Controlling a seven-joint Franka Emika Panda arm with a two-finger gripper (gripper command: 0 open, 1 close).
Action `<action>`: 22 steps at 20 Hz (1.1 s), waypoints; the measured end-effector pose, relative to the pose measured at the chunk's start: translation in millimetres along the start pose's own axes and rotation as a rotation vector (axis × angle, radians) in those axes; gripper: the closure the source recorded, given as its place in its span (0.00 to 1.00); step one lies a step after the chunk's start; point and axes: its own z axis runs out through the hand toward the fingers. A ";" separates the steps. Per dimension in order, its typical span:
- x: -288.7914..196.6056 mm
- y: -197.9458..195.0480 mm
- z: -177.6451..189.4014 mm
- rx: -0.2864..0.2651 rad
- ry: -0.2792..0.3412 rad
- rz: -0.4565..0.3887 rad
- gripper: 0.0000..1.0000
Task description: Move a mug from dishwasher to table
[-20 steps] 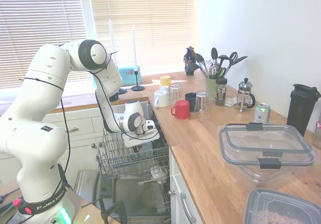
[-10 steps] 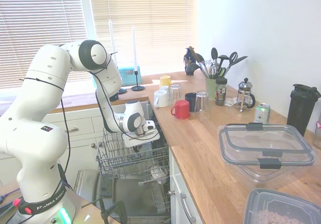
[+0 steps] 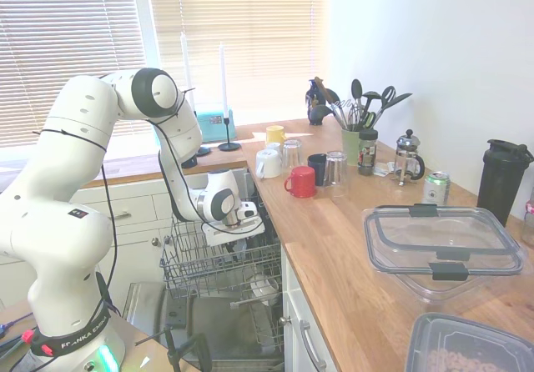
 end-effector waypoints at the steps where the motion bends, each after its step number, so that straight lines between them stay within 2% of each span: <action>1: 0.6 0.2 3.1 -0.001 0.000 0.004 1.00; 15: 9.1 9.4 6.5 -0.011 0.014 0.040 1.00; 22: 0.2 -3.9 -18.0 -0.026 0.030 0.017 1.00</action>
